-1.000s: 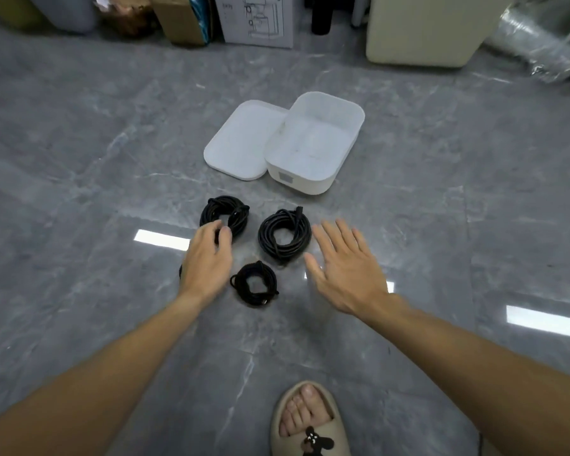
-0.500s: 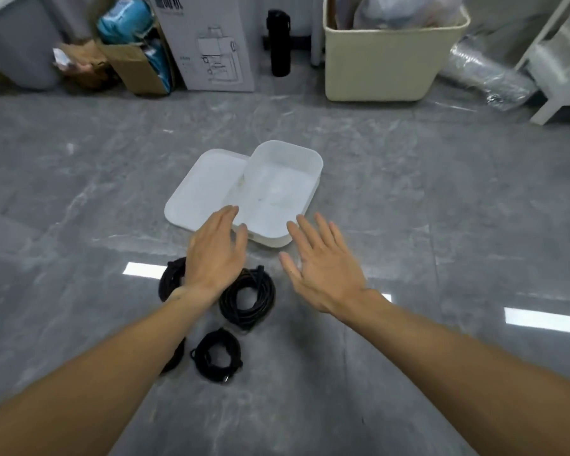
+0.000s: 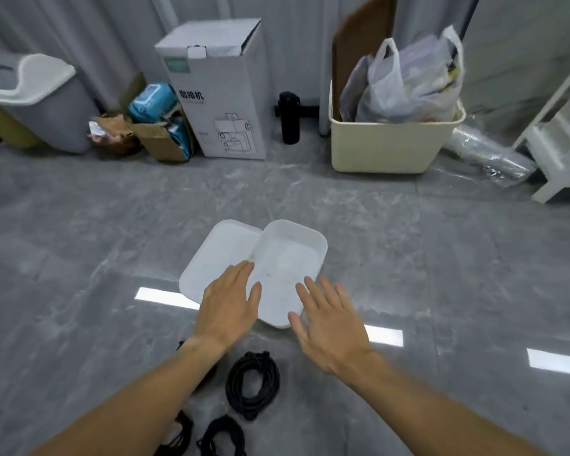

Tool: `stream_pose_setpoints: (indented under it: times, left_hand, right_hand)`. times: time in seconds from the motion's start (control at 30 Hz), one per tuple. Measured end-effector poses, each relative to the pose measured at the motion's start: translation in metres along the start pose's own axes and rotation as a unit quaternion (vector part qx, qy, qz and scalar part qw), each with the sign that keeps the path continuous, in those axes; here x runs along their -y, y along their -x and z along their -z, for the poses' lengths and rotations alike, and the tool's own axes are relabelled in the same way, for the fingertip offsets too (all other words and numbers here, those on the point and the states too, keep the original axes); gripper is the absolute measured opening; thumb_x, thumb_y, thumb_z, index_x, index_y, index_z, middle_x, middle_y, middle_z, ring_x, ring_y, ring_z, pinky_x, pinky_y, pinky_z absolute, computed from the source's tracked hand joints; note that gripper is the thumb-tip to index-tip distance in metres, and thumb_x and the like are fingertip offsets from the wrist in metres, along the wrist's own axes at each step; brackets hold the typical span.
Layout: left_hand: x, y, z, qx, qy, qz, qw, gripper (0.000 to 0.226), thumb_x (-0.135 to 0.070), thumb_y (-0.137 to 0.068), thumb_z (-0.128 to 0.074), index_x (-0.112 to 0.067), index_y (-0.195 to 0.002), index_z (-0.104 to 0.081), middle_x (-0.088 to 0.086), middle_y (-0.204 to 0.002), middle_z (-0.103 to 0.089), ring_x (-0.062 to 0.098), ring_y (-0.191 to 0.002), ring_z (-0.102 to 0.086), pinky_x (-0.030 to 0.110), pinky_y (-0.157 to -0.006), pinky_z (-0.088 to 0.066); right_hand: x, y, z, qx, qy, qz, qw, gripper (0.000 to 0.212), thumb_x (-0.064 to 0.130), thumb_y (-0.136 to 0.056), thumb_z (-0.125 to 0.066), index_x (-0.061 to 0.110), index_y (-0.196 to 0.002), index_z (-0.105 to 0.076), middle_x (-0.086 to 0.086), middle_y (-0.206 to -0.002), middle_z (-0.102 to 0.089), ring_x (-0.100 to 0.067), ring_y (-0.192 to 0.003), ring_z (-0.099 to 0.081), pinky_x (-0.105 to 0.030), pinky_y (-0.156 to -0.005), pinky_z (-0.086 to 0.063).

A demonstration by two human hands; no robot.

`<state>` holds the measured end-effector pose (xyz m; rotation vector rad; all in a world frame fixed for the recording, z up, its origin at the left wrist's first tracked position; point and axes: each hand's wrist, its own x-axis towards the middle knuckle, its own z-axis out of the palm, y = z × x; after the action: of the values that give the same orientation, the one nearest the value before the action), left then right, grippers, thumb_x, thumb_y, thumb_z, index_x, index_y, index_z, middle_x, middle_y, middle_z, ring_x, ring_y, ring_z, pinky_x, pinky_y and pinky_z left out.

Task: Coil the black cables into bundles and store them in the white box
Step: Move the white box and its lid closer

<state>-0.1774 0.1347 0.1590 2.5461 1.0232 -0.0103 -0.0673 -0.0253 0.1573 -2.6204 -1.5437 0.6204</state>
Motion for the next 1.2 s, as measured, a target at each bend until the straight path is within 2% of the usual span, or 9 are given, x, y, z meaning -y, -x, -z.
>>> stream_pose_setpoints:
  times: [0.1, 0.17, 0.2, 0.23, 0.27, 0.33, 0.4, 0.57, 1.2]
  left_hand:
    - [-0.006, -0.01, 0.015, 0.003, -0.007, 0.006, 1.0, 0.05, -0.038, -0.105, -0.037, -0.02, -0.152, -0.035, -0.006, -0.157, -0.035, 0.012, -0.145, -0.03, 0.032, -0.118, -0.019]
    - [-0.014, -0.01, 0.019, 0.011, -0.001, 0.018, 1.0, 0.05, -0.039, -0.105, -0.036, -0.023, -0.152, -0.034, -0.009, -0.157, -0.035, 0.01, -0.144, -0.03, 0.031, -0.118, -0.018]
    - [-0.019, -0.011, 0.02, 0.014, -0.004, 0.016, 1.0, 0.051, -0.041, -0.105, -0.035, -0.024, -0.153, -0.032, -0.01, -0.157, -0.034, 0.009, -0.144, -0.029, 0.03, -0.118, -0.018]
    - [-0.022, -0.012, 0.02, 0.015, -0.007, 0.016, 1.0, 0.051, -0.042, -0.105, -0.034, -0.025, -0.153, -0.031, -0.011, -0.158, -0.033, 0.008, -0.145, -0.028, 0.029, -0.118, -0.018]
    - [-0.025, -0.015, 0.02, 0.012, -0.004, 0.019, 1.0, 0.051, -0.043, -0.105, -0.034, -0.026, -0.153, -0.03, -0.012, -0.158, -0.031, 0.008, -0.145, -0.027, 0.028, -0.118, -0.017]
    - [-0.03, -0.023, 0.021, 0.006, -0.007, 0.027, 1.0, 0.052, -0.043, -0.105, -0.034, -0.026, -0.153, -0.03, -0.012, -0.159, -0.031, 0.008, -0.146, -0.026, 0.029, -0.118, -0.017]
    - [-0.036, -0.029, 0.022, -0.003, -0.008, 0.033, 0.999, 0.052, -0.044, -0.104, -0.033, -0.027, -0.153, -0.03, -0.012, -0.159, -0.031, 0.008, -0.145, -0.028, 0.029, -0.119, -0.017]
    - [-0.039, -0.042, 0.013, -0.016, -0.032, 0.025, 0.999, 0.052, -0.047, -0.104, -0.032, -0.03, -0.153, -0.029, -0.014, -0.158, -0.032, 0.008, -0.145, -0.03, 0.029, -0.119, -0.018]
    - [0.028, -0.072, -0.078, -0.01, -0.099, 0.03, 0.995, 0.061, -0.051, -0.103, -0.031, -0.029, -0.158, -0.015, -0.009, -0.165, -0.014, 0.016, -0.153, -0.011, 0.037, -0.123, -0.01]
  right_hand:
    - [0.0, 0.001, 0.019, 0.027, -0.022, -0.003, 0.999, 0.064, 0.049, -0.106, -0.011, 0.017, -0.161, -0.002, -0.002, -0.168, 0.003, -0.023, -0.154, 0.01, -0.041, -0.121, 0.014]
    - [0.004, 0.01, 0.027, -0.014, -0.01, 0.002, 1.0, 0.061, 0.046, -0.104, -0.021, 0.016, -0.153, -0.039, -0.004, -0.161, -0.033, -0.025, -0.15, -0.026, -0.043, -0.123, 0.0]
    - [0.005, 0.014, 0.035, -0.017, -0.017, -0.007, 1.0, 0.059, 0.047, -0.098, -0.027, 0.018, -0.138, -0.061, -0.002, -0.146, -0.055, -0.023, -0.138, -0.048, -0.041, -0.119, -0.012]
    - [0.006, 0.016, 0.042, -0.014, -0.01, -0.014, 1.0, 0.059, 0.048, -0.094, -0.03, 0.019, -0.128, -0.069, -0.001, -0.137, -0.063, -0.022, -0.13, -0.057, -0.039, -0.114, -0.016]
    - [0.002, 0.015, 0.045, -0.007, -0.025, -0.007, 1.0, 0.059, 0.048, -0.097, -0.029, 0.018, -0.136, -0.062, -0.002, -0.145, -0.056, -0.023, -0.137, -0.049, -0.038, -0.114, -0.009]
    - [-0.008, 0.004, 0.042, 0.026, -0.029, 0.001, 0.999, 0.062, 0.049, -0.105, -0.018, 0.018, -0.159, -0.02, -0.002, -0.167, -0.012, -0.024, -0.154, -0.005, -0.038, -0.112, 0.02]
    - [-0.015, -0.006, 0.044, 0.042, -0.025, -0.005, 0.999, 0.065, 0.051, -0.106, -0.014, 0.02, -0.161, -0.002, 0.0, -0.168, 0.006, -0.022, -0.153, 0.013, -0.036, -0.11, 0.032]
    - [-0.02, -0.031, 0.044, 0.012, -0.011, 0.004, 1.0, 0.064, 0.05, -0.106, -0.011, 0.018, -0.161, -0.001, -0.002, -0.168, 0.006, -0.023, -0.153, 0.013, -0.042, -0.122, 0.015]
    - [-0.044, -0.101, -0.073, -0.026, 0.043, 0.034, 0.998, 0.065, 0.054, -0.105, -0.01, 0.022, -0.16, -0.001, 0.0, -0.168, 0.005, -0.024, -0.154, 0.011, -0.04, -0.116, 0.02]
